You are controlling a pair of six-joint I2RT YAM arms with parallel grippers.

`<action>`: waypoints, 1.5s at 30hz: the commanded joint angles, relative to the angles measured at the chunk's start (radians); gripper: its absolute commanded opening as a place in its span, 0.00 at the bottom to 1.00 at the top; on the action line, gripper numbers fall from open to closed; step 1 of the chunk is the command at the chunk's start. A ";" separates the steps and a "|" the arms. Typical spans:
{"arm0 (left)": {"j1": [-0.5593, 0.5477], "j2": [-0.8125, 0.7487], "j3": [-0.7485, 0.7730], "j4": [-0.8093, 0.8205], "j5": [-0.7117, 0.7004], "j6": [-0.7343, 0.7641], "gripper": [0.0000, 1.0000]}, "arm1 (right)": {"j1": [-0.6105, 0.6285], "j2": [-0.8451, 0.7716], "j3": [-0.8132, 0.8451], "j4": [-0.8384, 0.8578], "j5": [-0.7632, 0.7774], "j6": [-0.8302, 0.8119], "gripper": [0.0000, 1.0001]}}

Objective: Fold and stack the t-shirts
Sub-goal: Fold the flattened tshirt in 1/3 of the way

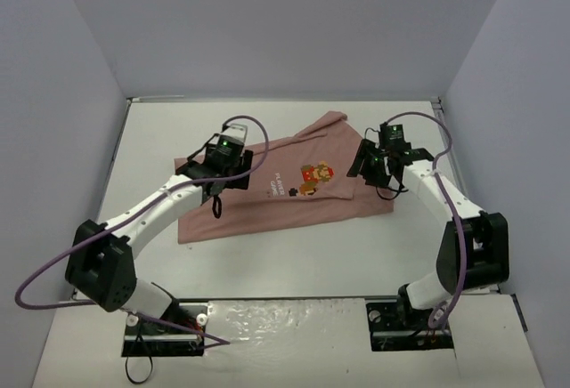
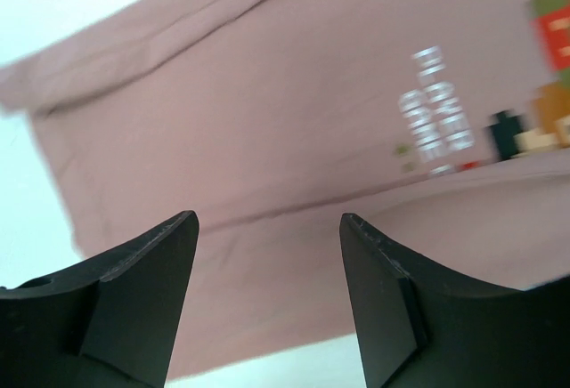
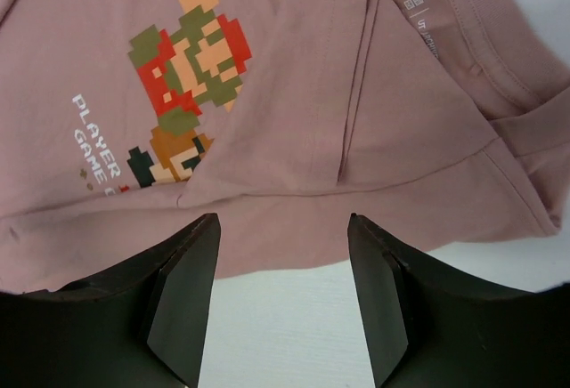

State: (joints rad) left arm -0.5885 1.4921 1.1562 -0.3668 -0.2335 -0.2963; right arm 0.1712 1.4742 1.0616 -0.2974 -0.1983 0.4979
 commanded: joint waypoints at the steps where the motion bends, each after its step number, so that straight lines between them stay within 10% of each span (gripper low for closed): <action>1: 0.075 -0.131 -0.118 -0.057 0.001 -0.096 0.62 | 0.023 0.063 -0.015 0.109 0.025 0.118 0.56; 45: 0.207 -0.279 -0.294 -0.097 0.066 -0.106 0.62 | 0.133 0.178 0.004 0.133 0.195 0.187 0.07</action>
State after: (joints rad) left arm -0.3859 1.2232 0.8539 -0.4896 -0.1735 -0.3835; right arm 0.2768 1.7016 0.9947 -0.1677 -0.0348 0.6866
